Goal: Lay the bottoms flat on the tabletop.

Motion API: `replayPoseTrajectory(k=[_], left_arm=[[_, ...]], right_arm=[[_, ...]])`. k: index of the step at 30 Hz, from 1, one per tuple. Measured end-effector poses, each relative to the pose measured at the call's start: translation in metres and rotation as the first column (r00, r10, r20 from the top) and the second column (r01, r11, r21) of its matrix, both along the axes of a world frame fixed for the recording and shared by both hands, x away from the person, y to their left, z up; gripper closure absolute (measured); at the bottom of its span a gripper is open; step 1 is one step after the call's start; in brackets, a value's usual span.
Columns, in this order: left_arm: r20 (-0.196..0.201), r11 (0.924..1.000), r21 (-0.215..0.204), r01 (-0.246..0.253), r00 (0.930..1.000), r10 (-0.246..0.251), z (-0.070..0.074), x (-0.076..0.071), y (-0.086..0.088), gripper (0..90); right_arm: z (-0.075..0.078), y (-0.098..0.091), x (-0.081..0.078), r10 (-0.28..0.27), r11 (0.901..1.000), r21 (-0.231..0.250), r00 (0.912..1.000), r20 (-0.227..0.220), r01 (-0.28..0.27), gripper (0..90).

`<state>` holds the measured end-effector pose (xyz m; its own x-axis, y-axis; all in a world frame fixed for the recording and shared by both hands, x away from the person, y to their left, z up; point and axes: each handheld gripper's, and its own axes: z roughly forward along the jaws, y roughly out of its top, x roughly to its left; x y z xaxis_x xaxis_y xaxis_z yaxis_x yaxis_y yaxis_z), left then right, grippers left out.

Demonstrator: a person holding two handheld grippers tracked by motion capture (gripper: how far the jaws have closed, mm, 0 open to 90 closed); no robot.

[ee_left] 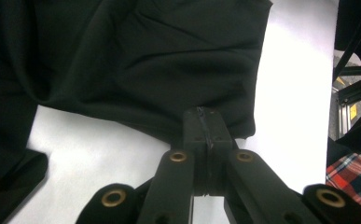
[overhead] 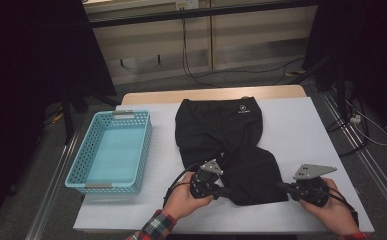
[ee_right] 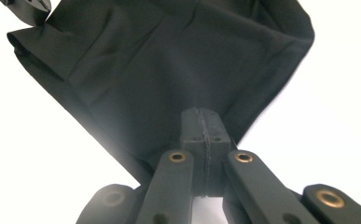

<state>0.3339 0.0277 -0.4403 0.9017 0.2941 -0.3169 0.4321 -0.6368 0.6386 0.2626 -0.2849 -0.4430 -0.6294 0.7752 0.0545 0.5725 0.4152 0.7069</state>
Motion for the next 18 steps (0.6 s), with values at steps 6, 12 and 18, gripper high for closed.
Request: replayPoseTrajectory(k=[6, 12, 18], left_arm=[[-0.030, 0.9990, -0.044, -0.011, 0.9995, 0.009, 0.0027, 0.0041, 0.0050, 90.0], [-0.016, 0.9943, -0.102, -0.032, 0.9994, 0.031, 0.0078, 0.0058, 0.0077, 79.9], [0.039, 0.9934, -0.056, -0.100, 0.9940, 0.102, 0.0008, 0.0106, 0.0072, 50.1]], right_arm=[[0.0003, -0.0016, -0.0005, 0.017, 0.9996, 0.022, 0.9998, -0.008, -0.017, 90.0], [0.0020, 0.0018, -0.0011, 0.038, 0.9992, 0.015, 0.9993, -0.007, -0.038, 89.0], [0.0041, -0.0029, 0.0017, -0.055, 0.9980, 0.032, 0.9979, 0.034, 0.054, 67.5]])
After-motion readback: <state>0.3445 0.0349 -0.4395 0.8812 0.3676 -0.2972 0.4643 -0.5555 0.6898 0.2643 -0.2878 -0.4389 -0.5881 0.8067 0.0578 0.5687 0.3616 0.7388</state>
